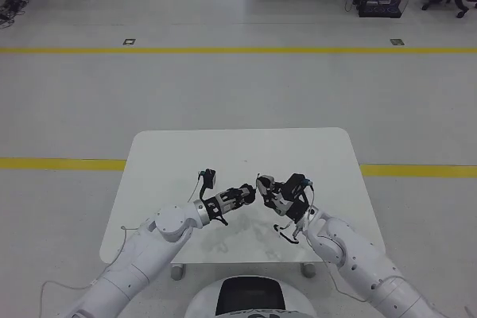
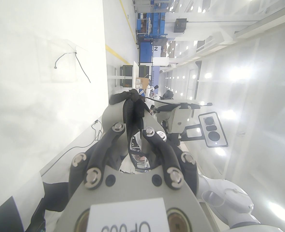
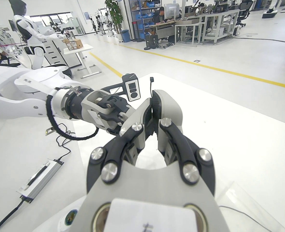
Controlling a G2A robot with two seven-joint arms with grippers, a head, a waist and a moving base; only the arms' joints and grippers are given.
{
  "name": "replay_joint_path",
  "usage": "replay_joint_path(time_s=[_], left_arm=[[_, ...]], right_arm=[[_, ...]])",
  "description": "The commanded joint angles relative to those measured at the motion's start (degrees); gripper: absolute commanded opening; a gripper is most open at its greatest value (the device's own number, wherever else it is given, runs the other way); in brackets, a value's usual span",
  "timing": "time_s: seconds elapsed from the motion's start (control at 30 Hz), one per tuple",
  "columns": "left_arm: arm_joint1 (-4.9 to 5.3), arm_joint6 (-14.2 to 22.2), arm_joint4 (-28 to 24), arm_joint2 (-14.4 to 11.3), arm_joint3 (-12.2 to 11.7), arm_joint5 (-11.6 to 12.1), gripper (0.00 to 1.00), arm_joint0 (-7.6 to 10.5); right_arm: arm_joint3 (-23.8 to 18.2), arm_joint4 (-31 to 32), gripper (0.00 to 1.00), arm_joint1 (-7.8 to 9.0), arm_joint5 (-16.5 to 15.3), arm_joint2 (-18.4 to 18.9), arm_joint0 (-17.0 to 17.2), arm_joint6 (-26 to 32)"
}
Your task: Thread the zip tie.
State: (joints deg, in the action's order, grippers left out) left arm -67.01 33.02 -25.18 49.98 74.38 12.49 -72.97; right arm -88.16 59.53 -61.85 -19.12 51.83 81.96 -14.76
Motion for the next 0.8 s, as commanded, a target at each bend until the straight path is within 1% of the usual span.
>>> replay_joint_path(time_s=[0.0,0.5,0.77], left_arm=[[0.0,0.0,0.0,0.0,0.0,0.0,0.0,0.0],[0.0,0.0,0.0,0.0,0.0,0.0,0.0,0.0],[0.0,0.0,0.0,0.0,0.0,0.0,0.0,0.0]], right_arm=[[0.0,0.0,0.0,-0.09,-0.3,0.1,0.1,0.0],[-0.1,0.1,0.0,-0.48,-0.4,0.1,0.3,0.9],[0.4,-0.2,0.0,-0.54,-0.4,1.1,1.0,1.2]])
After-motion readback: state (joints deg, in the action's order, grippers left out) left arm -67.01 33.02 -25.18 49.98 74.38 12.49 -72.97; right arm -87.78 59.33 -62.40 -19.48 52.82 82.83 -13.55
